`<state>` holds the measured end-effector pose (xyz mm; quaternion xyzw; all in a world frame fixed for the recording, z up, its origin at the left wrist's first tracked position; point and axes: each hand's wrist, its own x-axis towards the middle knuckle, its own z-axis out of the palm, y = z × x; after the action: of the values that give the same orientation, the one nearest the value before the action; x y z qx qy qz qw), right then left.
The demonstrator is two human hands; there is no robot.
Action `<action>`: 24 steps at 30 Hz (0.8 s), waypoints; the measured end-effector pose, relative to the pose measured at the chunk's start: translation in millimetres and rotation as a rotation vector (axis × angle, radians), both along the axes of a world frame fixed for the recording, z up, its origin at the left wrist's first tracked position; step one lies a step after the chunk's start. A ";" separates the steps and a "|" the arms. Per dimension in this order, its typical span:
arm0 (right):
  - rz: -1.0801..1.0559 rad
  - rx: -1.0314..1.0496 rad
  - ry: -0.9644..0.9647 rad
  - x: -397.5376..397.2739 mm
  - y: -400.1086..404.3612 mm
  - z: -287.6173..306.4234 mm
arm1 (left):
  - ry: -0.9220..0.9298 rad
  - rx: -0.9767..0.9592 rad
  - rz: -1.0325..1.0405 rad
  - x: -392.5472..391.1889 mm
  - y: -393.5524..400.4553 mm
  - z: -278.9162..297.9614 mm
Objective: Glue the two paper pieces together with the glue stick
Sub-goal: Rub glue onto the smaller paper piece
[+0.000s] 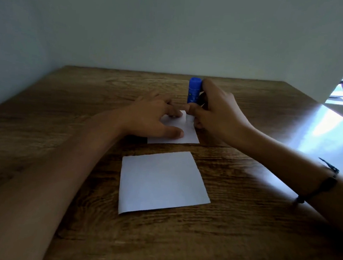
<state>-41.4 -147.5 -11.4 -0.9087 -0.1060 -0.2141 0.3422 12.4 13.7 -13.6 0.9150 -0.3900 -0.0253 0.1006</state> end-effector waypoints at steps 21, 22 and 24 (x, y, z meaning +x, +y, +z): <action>0.033 -0.039 0.044 -45.5 -9.2 2.8 | -0.136 0.026 0.069 5.4 -1.3 -8.0; 0.022 -0.017 0.032 -45.0 -10.9 3.1 | -0.169 0.053 0.094 5.3 -2.4 -9.0; -0.012 0.045 -0.010 -41.7 -14.4 5.0 | -0.248 0.078 0.130 4.1 -5.7 -10.1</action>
<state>-83.2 -161.9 -6.4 -0.9004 -0.0974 -0.2230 0.3607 16.4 7.9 -23.7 0.9376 -0.3381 0.0795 0.0173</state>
